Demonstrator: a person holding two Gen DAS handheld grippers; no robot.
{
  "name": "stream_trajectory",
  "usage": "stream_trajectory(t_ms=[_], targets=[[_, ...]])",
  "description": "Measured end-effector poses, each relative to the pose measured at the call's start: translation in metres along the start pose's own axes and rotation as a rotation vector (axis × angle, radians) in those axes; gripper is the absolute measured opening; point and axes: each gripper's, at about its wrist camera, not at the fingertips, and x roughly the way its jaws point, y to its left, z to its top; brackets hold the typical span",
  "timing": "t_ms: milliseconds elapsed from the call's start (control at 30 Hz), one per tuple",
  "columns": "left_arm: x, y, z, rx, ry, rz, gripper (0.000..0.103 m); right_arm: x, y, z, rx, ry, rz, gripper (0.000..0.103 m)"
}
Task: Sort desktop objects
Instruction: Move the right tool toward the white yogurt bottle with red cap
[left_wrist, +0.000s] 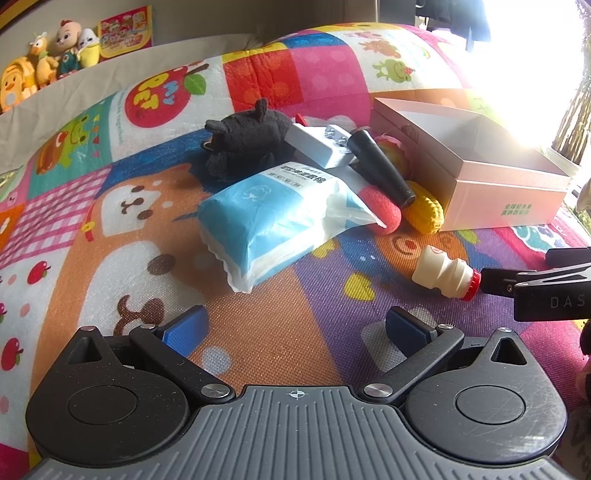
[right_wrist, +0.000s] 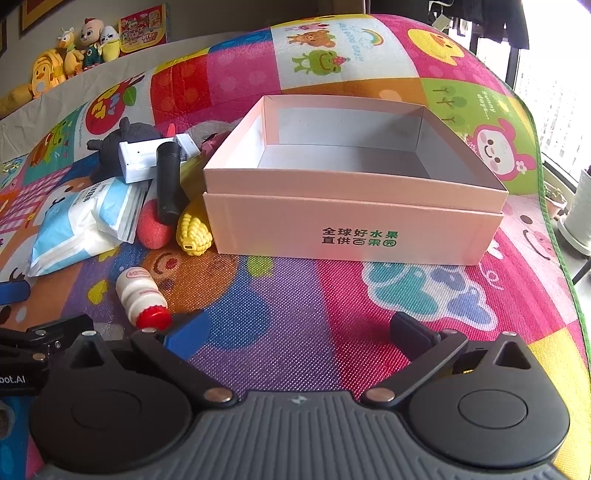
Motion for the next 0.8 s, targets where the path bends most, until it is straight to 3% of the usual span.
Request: stream_trajectory(t_ms=[267,367,533,600,667,800], targets=[[0.0,0.001,0.001,-0.001,-0.001,-0.007,0.103,-0.005,-0.005,-0.001,-0.005,-0.027,0.074,0.102],[0.001,0.002,0.003,0.004,0.0,-0.013,0.103,-0.013,-0.008,0.0,-0.03,-0.081,0.122,0.094],[0.007,0.007,0.009,0.036,-0.001,-0.021,0.103,-0.041,-0.028,0.014,-0.028,-0.25,0.06,0.095],[0.011,0.013,0.012,0.026,-0.003,-0.018,0.103,-0.053,-0.046,0.022,0.026,-0.327,0.025,0.102],[0.015,0.018,0.016,0.02,-0.005,-0.006,0.103,-0.056,-0.067,0.031,0.108,-0.381,-0.054,0.103],[0.024,0.035,0.024,-0.036,-0.004,0.023,0.103,-0.022,-0.114,0.052,0.298,-0.297,-0.09,0.103]])
